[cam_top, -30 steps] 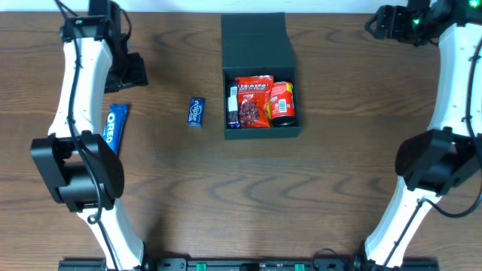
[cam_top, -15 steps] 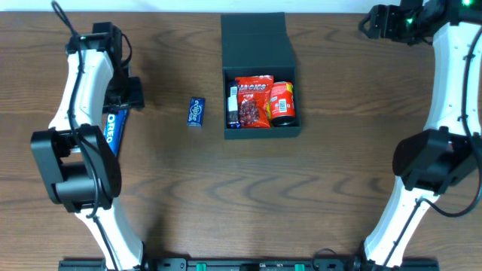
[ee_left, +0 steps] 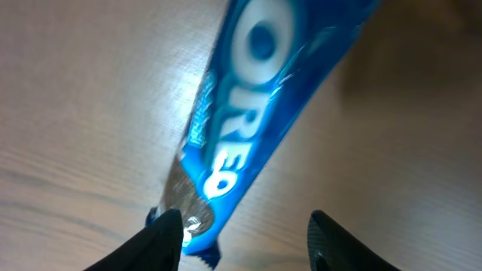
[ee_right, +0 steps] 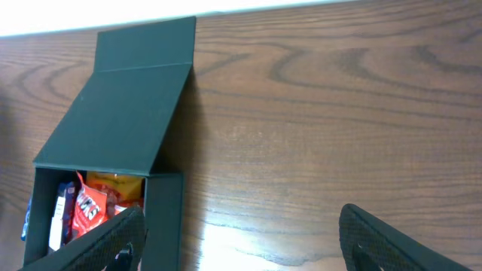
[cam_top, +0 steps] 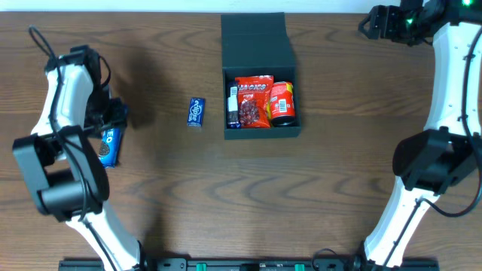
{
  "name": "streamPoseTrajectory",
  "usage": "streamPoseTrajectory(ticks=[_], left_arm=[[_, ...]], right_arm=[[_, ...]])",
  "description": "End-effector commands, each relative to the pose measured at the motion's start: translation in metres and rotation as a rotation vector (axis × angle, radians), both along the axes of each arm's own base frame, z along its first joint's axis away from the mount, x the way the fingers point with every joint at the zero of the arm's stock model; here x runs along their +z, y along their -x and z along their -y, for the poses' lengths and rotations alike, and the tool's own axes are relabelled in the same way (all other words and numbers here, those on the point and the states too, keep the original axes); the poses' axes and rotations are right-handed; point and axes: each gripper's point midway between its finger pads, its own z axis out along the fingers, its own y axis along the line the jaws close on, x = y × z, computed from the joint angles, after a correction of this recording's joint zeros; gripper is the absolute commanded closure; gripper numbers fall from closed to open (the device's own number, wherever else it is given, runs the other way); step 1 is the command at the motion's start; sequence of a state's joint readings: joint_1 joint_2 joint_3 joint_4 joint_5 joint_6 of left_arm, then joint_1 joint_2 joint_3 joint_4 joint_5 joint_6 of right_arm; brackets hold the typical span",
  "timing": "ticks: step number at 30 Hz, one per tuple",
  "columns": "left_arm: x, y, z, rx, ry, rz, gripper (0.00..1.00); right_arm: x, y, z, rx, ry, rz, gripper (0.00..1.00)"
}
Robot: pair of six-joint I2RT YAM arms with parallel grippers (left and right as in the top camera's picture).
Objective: Pack container
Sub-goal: 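Grasp the blue Oreo pack with the left gripper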
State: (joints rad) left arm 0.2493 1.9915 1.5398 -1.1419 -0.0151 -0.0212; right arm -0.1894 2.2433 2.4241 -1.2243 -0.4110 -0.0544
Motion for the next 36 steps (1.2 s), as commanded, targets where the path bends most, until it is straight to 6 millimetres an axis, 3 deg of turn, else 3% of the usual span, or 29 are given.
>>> streamPoseTrajectory(ticks=[1,7,11,18,29,36], left_arm=[[0.019,0.013,-0.013,0.002,-0.033,0.065,0.43],[0.000,0.019,-0.005,-0.055,0.031,0.120,0.29],[-0.009,0.012,-0.013,-0.080,-0.008,0.157,0.25],[-0.010,-0.006,-0.020,-0.164,-0.033,0.227,0.02],[-0.040,-0.007,-0.012,-0.195,0.035,0.183,0.00],[-0.056,-0.004,-0.009,-0.199,0.067,0.147,0.13]], right_arm=[[0.006,0.000,-0.006,-0.001,-0.014,0.007,0.18],[0.006,0.001,-0.008,0.003,-0.014,0.005,0.18],[0.004,0.002,-0.017,0.019,-0.015,-0.005,0.18],[0.004,0.002,-0.028,0.040,-0.015,-0.006,0.18],[0.003,0.004,-0.030,0.044,-0.017,-0.016,0.18],[0.003,0.004,-0.031,0.044,-0.017,-0.016,0.18]])
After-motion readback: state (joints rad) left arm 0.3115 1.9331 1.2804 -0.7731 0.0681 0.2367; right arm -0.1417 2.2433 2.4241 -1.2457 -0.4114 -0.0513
